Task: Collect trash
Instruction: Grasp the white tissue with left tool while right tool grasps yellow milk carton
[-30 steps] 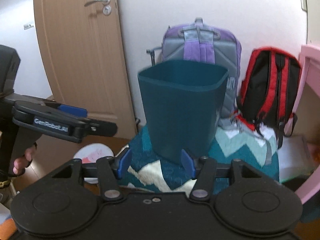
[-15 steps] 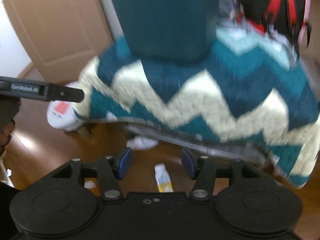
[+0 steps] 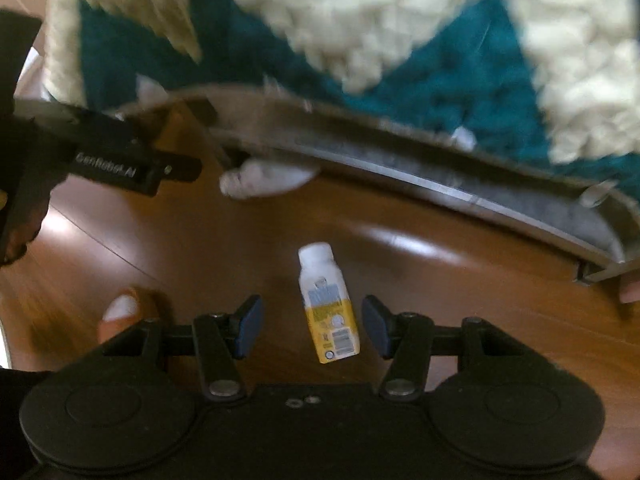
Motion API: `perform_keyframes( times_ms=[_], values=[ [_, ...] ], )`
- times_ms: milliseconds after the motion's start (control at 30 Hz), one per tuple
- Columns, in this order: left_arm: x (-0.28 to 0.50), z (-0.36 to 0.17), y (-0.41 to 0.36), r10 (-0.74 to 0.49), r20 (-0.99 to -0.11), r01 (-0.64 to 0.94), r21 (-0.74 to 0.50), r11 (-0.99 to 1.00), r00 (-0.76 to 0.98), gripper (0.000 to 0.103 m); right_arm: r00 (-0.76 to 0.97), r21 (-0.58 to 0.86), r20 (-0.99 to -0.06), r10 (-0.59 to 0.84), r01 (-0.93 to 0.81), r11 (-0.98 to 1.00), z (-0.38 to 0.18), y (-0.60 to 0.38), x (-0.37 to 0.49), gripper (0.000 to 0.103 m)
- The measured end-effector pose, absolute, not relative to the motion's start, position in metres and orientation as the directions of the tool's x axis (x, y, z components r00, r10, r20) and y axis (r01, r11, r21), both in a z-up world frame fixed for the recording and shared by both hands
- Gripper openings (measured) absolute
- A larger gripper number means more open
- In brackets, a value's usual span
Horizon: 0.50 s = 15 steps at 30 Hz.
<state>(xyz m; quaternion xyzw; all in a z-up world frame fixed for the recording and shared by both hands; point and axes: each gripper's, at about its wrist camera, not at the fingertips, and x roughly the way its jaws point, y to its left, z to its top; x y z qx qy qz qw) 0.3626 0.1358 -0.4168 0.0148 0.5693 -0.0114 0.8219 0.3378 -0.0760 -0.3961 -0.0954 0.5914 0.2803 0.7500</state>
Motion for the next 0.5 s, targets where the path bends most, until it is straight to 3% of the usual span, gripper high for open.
perform_keyframes(
  times_ms=[233,500],
  values=[
    [0.388,-0.489,0.131,0.026,-0.946,0.100,0.062,0.993,0.324,0.103,0.090,0.152,-0.963,0.256,-0.604,0.782,-0.461,-0.061,0.343,0.055],
    [0.402,-0.527,0.126,0.026,-0.936,0.159,0.087,0.983,0.351,0.102,0.063,0.142,-0.968,0.242,-0.656,0.741,-0.500,-0.042,0.341,0.054]
  ],
)
